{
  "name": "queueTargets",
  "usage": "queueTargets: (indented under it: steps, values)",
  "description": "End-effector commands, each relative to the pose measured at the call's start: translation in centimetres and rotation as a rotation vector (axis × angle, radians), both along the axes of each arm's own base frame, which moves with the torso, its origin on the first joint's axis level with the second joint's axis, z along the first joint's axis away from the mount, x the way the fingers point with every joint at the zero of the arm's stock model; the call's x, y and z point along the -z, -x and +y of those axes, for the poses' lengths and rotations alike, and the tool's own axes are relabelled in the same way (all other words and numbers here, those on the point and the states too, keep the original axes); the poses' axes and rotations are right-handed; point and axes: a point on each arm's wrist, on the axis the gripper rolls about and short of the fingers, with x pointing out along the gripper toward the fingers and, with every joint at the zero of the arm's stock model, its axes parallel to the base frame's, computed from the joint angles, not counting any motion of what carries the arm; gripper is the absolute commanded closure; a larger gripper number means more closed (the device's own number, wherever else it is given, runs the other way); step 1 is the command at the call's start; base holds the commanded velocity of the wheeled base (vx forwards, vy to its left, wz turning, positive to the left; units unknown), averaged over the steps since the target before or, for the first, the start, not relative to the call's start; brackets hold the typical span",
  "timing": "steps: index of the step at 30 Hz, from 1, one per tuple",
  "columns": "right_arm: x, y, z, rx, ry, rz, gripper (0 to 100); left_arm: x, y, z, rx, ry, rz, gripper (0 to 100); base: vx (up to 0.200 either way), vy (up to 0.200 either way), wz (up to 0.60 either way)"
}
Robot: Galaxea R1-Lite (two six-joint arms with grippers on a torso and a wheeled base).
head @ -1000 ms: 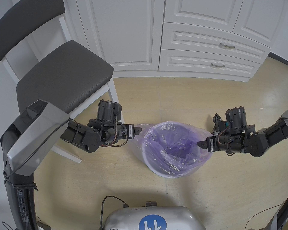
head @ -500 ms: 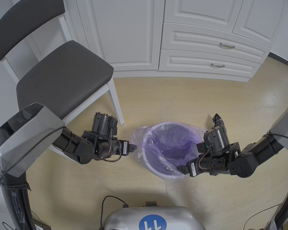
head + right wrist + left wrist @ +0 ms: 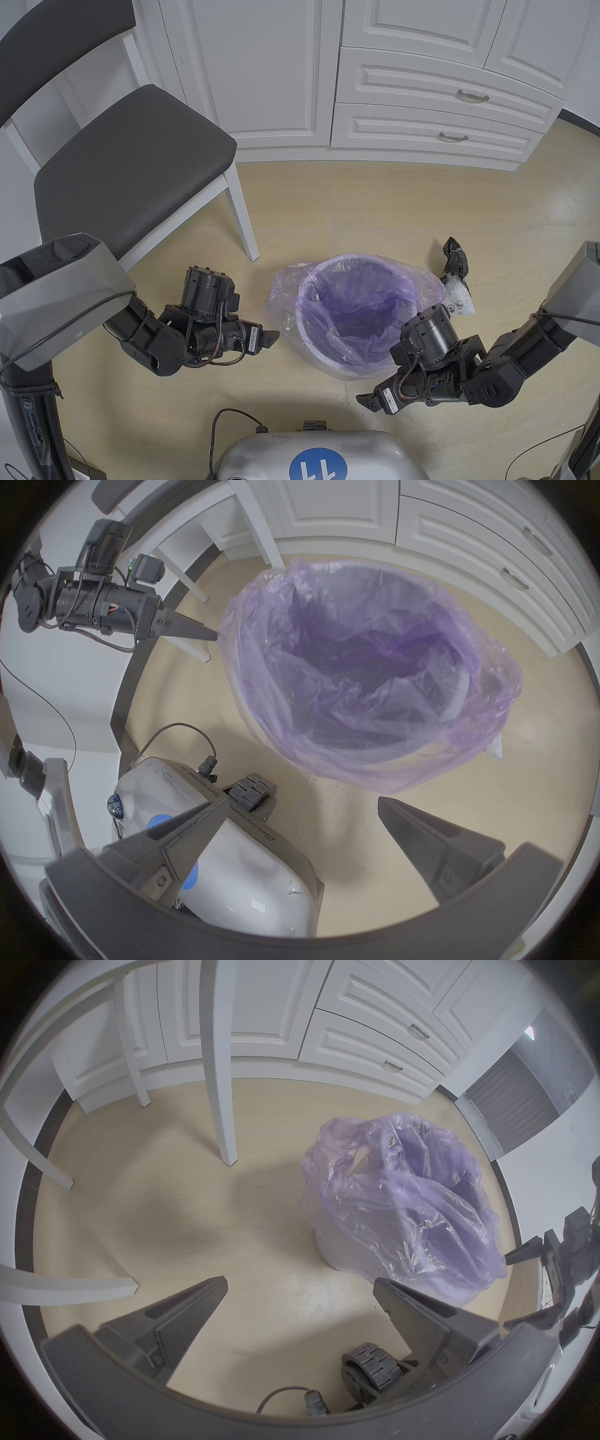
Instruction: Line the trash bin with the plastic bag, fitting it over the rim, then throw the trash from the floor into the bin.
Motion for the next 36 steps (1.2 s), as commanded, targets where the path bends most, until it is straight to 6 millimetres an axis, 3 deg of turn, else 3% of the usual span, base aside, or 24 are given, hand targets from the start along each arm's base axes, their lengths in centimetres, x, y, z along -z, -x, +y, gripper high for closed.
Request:
queueTargets:
  steps: [1, 2, 4, 9, 13, 16, 21, 28, 36]
  values:
    - [1.9, -0.3, 0.5, -0.002, 0.031, 0.043, 0, 1.3, -0.2, 0.0, -0.003, 0.004, -0.001, 0, 0.000, 0.000, 0.00]
    - [1.6, -0.2, 0.4, -0.002, 0.028, 0.038, 0, 1.1, -0.2, 0.0, -0.003, 0.008, -0.008, 0, 0.000, 0.000, 0.00]
    - [-0.7, 0.3, 0.1, -0.006, -0.015, -0.012, 0, -0.4, 0.0, 0.1, -0.004, 0.031, -0.051, 0, 0.000, 0.000, 0.00]
    - [-5.2, 2.1, -1.3, -0.019, -0.095, -0.101, 0, -5.4, 1.1, 0.3, 0.031, 0.099, -0.147, 0, 0.000, 0.000, 0.00]
    - [-7.1, 2.5, -2.1, -0.006, -0.131, -0.153, 0, -8.2, 1.9, -1.4, 0.086, 0.128, -0.187, 0, 0.000, 0.000, 0.00]
    - [-7.9, 1.6, -3.4, 0.051, -0.142, -0.183, 0, -9.0, 1.7, -3.5, 0.124, 0.121, -0.171, 0, 0.000, 0.000, 0.00]
    - [-8.1, -0.1, -5.5, 0.125, -0.120, -0.206, 0, -9.4, 0.4, -7.5, 0.161, 0.102, -0.153, 0, 0.000, 0.000, 0.00]
    - [-7.8, -2.3, -7.3, 0.197, -0.090, -0.212, 0, -7.7, -1.5, -12.9, 0.073, -0.070, -0.095, 0, 0.000, 0.000, 0.00]
    - [-7.7, -2.9, -8.3, 0.220, -0.067, -0.218, 0, -6.5, -1.6, -15.5, 0.006, -0.193, 0.002, 0, 0.000, 0.000, 0.00]
